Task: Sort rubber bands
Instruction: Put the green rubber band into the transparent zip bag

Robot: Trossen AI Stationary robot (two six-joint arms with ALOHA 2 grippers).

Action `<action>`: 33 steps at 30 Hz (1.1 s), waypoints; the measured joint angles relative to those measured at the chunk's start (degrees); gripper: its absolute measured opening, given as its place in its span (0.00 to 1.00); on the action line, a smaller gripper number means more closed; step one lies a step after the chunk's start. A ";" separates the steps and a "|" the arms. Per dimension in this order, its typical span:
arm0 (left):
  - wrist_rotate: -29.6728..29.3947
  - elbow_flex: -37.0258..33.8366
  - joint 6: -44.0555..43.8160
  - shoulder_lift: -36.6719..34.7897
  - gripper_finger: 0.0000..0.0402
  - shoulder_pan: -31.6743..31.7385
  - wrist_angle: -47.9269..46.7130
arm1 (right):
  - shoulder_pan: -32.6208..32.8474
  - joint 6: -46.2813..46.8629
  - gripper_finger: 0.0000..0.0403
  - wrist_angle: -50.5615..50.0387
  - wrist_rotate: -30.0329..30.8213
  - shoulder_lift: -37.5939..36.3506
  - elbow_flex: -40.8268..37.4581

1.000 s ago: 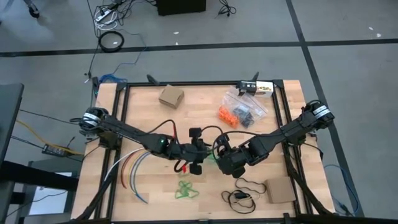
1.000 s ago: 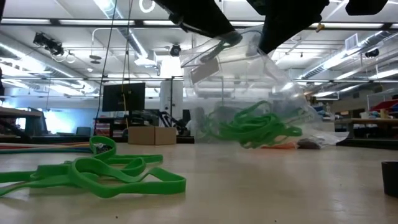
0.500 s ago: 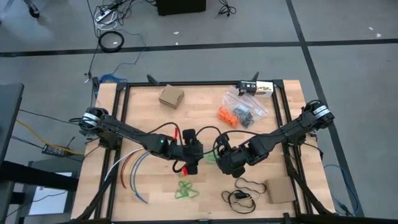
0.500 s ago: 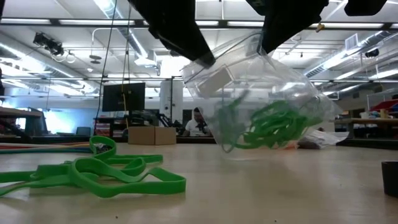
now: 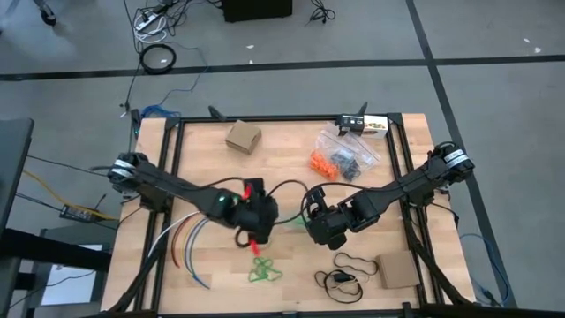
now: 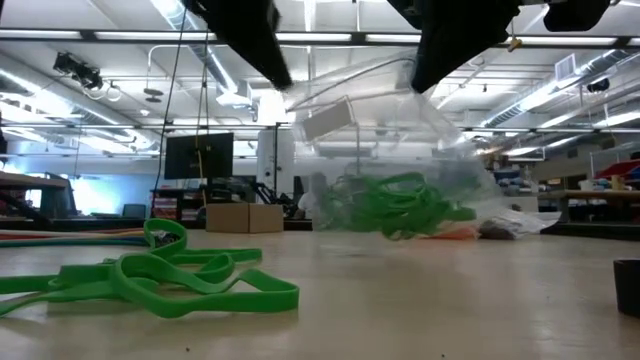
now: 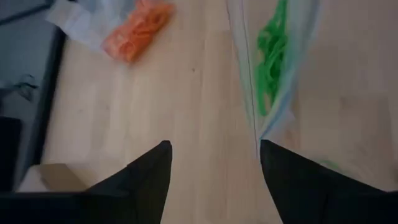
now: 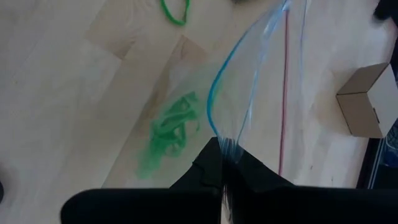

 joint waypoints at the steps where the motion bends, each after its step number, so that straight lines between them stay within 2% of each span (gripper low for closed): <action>1: -1.15 0.00 -0.95 -0.76 0.62 -1.03 -1.05 | 0.00 0.00 0.00 0.02 0.00 0.00 0.00; 6: -8.30 -0.65 -6.14 -4.14 0.62 -6.93 -2.08 | -0.05 0.39 0.00 -0.04 0.24 0.00 0.00; 10: -11.71 -3.34 -9.01 -4.29 0.62 -11.41 2.45 | -0.27 0.37 0.00 -0.04 0.24 0.00 0.00; 15: -6.67 -14.70 -11.36 -4.27 0.62 -13.10 18.41 | -0.61 0.42 0.00 -0.04 0.22 0.00 0.00; 20: -1.12 -28.45 -18.79 -4.02 0.62 -12.55 35.50 | -0.61 0.44 0.00 0.26 -0.06 0.00 0.00; 24: 1.67 -36.32 -22.40 -2.05 0.60 -12.21 46.86 | -0.63 0.44 0.00 0.28 -0.15 0.00 0.00; 29: 2.81 -37.71 -20.93 3.20 0.51 -12.23 50.89 | -1.14 0.46 0.00 0.42 -0.29 0.00 0.00; 33: -0.41 -35.28 -19.64 6.73 0.41 -12.08 49.02 | -1.44 0.50 0.00 0.62 -0.52 0.00 0.00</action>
